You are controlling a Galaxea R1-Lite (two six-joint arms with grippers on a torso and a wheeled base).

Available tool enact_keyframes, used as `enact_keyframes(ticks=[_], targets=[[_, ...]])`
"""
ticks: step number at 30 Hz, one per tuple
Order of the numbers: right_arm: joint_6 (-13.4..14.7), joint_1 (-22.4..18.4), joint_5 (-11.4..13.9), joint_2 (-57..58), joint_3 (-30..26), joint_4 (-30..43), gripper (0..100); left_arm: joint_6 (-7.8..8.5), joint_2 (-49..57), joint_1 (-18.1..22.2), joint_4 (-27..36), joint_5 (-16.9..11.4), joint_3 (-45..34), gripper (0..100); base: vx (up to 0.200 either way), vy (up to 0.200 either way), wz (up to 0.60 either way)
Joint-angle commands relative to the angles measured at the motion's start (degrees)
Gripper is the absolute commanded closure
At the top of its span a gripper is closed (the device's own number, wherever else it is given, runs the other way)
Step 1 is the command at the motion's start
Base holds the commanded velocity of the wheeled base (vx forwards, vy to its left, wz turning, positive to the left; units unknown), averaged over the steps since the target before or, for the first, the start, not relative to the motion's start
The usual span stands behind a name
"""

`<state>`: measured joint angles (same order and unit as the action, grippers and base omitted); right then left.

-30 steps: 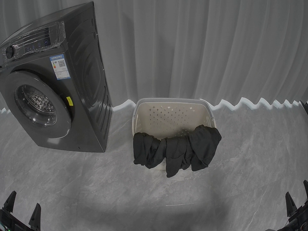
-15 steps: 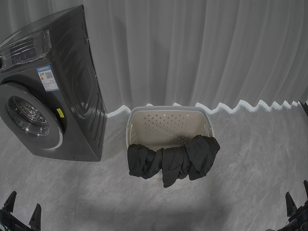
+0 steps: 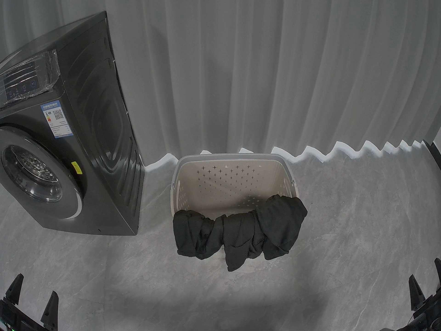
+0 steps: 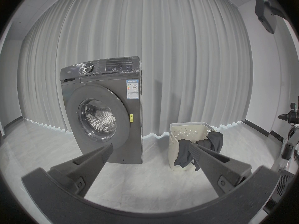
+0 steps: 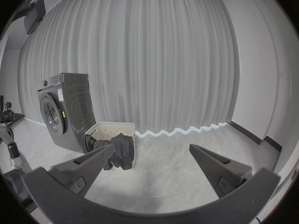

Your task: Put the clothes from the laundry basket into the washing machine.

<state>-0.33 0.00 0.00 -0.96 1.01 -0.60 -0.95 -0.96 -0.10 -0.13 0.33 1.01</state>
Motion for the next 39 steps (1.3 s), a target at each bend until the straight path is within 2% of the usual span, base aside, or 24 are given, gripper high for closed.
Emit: enact_keyframes(ticks=[1,10,19,31,39], targets=[[-0.02,0.00,0.00,0.96,-1.01,-0.02,0,-0.02,0.96,0.01,-0.04,0.02,-0.92,0,0.200,0.000,0.00],[-0.02,0.00,0.09,0.96,-1.01,-0.02,0,0.25,0.96,0.01,-0.04,-0.15,-0.92,0,0.200,0.000,0.00],[-0.02,0.00,0.09,0.96,-1.01,-0.02,0,0.34,0.88,0.01,0.05,-0.15,-0.92,0,0.000,0.000,0.00],[-0.02,0.00,0.00,0.96,-1.01,-0.02,0,0.42,0.96,0.01,-0.04,-0.24,-0.92,0,0.200,0.000,0.00],[-0.02,0.00,0.00,0.96,-1.01,-0.02,0,0.51,0.88,0.01,-0.04,-0.24,-0.92,0,0.000,0.000,0.00]])
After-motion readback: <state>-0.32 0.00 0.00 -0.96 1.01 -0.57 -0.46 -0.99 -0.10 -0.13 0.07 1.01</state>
